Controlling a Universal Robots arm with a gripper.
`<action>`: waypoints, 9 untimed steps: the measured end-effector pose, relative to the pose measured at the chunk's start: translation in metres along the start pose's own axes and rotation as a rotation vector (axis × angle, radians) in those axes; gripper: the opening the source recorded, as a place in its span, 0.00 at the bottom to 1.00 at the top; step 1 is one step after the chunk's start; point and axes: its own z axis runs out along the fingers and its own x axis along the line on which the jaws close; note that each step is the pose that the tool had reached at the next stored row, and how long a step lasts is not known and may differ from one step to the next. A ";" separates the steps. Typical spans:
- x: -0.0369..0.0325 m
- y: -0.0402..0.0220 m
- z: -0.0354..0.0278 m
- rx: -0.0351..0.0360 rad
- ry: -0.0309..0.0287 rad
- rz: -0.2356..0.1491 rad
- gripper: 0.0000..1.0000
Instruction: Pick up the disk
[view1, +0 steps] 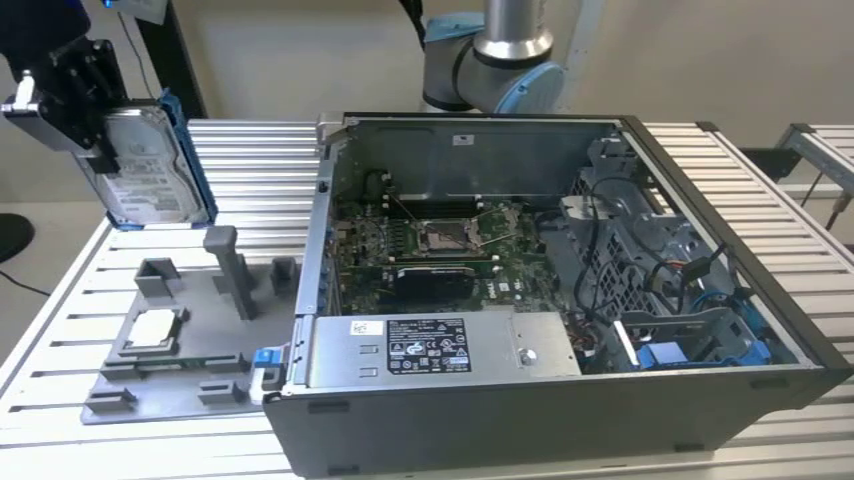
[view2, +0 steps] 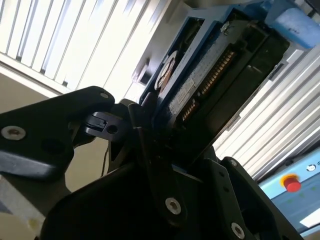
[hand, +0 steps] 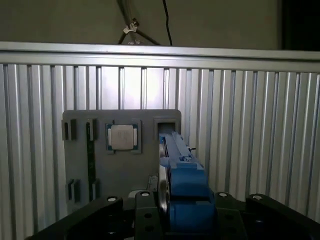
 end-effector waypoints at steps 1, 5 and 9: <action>-0.0002 -0.0001 -0.0046 0.0002 -0.0001 0.000 0.00; -0.0008 -0.0003 -0.0227 0.0001 -0.0002 0.000 0.00; -0.0015 -0.0006 -0.0407 0.0002 -0.0006 0.000 0.00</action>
